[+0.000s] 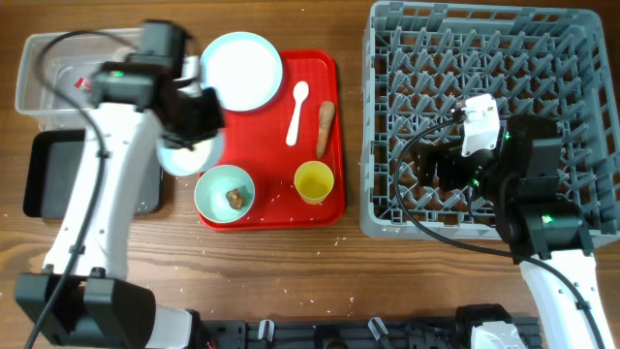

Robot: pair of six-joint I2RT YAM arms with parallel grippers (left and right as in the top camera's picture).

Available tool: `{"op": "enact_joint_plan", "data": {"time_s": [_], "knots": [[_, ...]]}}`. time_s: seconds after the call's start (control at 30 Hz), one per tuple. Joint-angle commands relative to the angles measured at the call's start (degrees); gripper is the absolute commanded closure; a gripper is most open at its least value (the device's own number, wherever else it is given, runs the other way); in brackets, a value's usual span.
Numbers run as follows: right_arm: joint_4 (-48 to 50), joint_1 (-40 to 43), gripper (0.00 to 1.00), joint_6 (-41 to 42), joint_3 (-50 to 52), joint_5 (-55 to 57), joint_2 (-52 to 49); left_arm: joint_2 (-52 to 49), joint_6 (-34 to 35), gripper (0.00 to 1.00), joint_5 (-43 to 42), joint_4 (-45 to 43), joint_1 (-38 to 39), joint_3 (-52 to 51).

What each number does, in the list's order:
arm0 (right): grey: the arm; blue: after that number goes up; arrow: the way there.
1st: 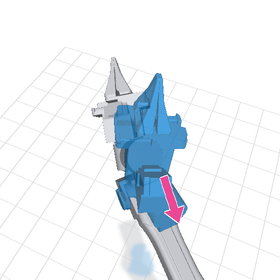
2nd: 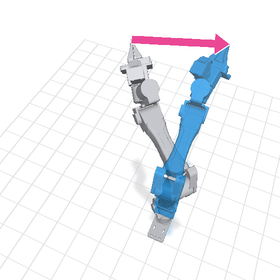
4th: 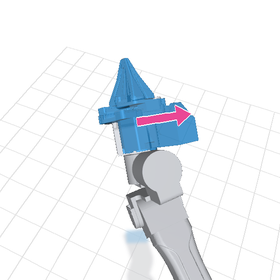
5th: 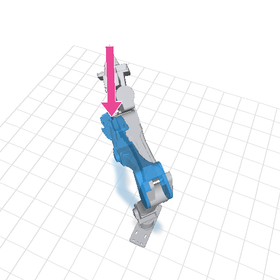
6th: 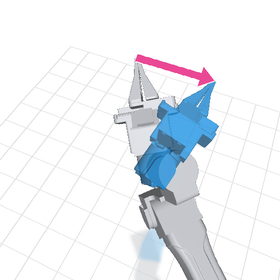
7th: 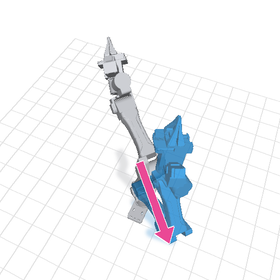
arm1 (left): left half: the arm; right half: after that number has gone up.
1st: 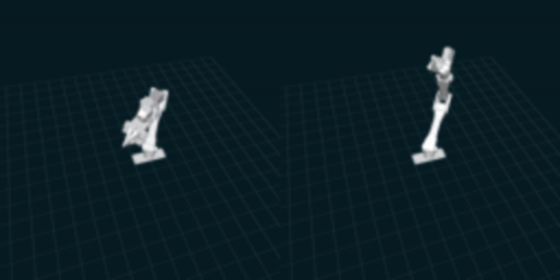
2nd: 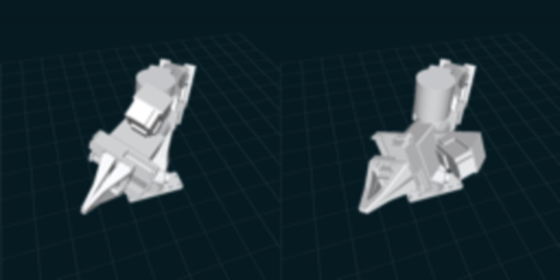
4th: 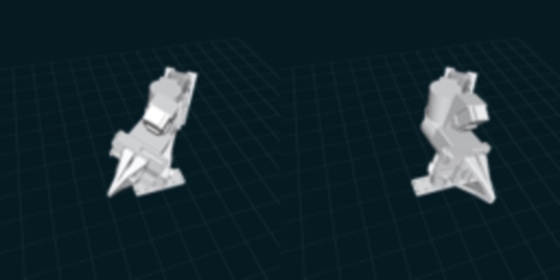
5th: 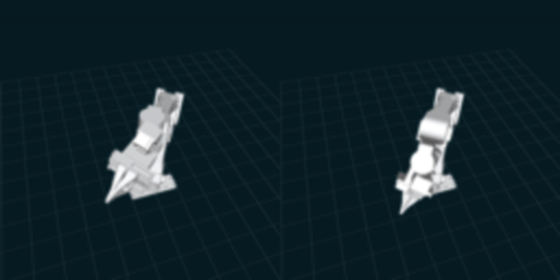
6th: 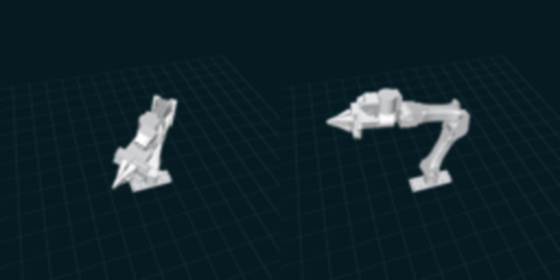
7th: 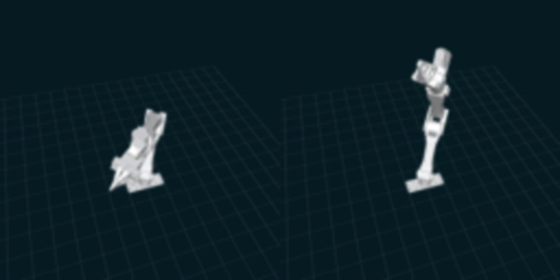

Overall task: Sort waste into correct bins and load items into the dishwasher rack
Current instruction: 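Tip the rice bowl over the black tray to pour out rice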

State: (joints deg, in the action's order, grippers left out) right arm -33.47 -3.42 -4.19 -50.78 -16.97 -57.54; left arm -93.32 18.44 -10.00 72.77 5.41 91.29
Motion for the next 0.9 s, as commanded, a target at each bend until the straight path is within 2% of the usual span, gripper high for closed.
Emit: {"op": "enact_joint_plan", "data": {"time_s": [0.0,0.13,0.23,0.3,0.57,0.87], "knots": [[-0.02,0.11,0.0,0.28,-0.9,-1.18,-0.39,-0.17,-7.19,0.96,-2.67,0.85,-10.03,-2.14],[-0.02,0.11,0.0,0.28,-0.9,-1.18,-0.39,-0.22,-12.72,0.96,-12.68,-5.57,-20.61,-9.35],[0.13,0.11,0.0,0.31,-0.9,-1.18,-0.39,-1.01,-17.05,0.96,-29.07,-14.6,-30.1,-16.44],[0.2,0.11,0.0,0.31,-0.9,-1.18,-0.39,-2.14,-18.36,0.96,-35.78,-17.42,-33.77,-18.25],[0.07,0.11,0.0,0.31,-0.9,-1.18,-0.39,-7.21,-20.33,0.96,-52.81,-18.38,-45.62,-18.45],[-0.07,0.11,0.0,0.28,-0.9,-1.18,-0.44,-11.02,-21.22,0.96,-67.98,-18.36,-55.01,-18.45]]}}
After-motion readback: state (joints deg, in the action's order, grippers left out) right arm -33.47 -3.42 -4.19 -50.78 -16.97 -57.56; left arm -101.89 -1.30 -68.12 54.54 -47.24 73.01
